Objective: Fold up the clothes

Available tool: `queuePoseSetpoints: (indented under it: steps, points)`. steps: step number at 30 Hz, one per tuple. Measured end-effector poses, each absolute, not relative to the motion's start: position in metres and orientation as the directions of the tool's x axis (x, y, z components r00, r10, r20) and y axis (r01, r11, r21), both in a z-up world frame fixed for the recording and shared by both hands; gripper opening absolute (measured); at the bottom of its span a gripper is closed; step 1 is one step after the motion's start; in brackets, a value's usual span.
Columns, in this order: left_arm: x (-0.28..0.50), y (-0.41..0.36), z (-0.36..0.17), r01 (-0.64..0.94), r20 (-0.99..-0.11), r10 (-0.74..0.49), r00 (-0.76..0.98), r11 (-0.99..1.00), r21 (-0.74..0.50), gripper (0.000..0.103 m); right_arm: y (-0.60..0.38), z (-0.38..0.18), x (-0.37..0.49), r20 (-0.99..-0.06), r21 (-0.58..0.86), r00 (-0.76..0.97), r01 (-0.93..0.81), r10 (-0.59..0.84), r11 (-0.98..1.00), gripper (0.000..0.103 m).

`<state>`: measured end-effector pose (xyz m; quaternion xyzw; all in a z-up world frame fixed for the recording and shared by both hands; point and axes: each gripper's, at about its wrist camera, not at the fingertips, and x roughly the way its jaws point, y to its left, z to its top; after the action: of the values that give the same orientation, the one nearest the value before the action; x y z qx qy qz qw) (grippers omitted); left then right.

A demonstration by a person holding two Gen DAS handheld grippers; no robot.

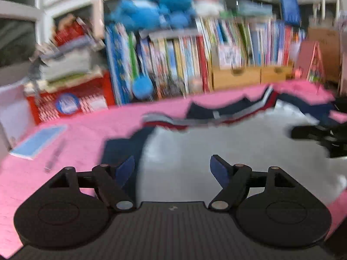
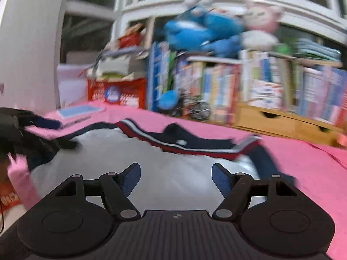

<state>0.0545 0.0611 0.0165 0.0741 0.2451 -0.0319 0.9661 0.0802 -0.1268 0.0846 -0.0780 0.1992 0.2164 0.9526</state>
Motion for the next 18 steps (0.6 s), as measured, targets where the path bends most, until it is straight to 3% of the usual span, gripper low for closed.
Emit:
queuePoseSetpoints:
  steps: [4, 8, 9, 15, 18]
  points:
    - [0.075, 0.064, -0.007, -0.001, -0.471, 0.113, 0.875, 0.973, 0.232, 0.086, -0.129, 0.050, 0.133, -0.533, -0.139, 0.831, -0.270, 0.158, 0.953, 0.075]
    - [0.069, 0.084, -0.011, -0.004, -0.466, 0.114, 0.877, 0.973, 0.230, 0.089, -0.177, 0.038, 0.150, -0.574, 0.101, 0.806, -0.108, 0.146, 0.989, 0.075]
    - [0.068, 0.087, -0.010, -0.008, -0.468, 0.120, 0.876, 0.972, 0.234, 0.090, -0.180, 0.037, 0.149, -0.577, 0.102, 0.806, -0.091, 0.133, 0.991, 0.075]
    - [0.059, 0.102, 0.024, -0.102, -0.419, 0.206, 0.884, 0.961, 0.256, 0.092, -0.177, 0.052, 0.127, -0.558, 0.006, 0.827, -0.077, 0.067, 0.997, 0.078]
    - [0.059, 0.090, 0.049, -0.040, -0.361, 0.130, 0.924, 0.969, 0.244, 0.094, -0.173, 0.071, 0.121, -0.545, -0.034, 0.830, -0.159, 0.116, 0.987, 0.079]
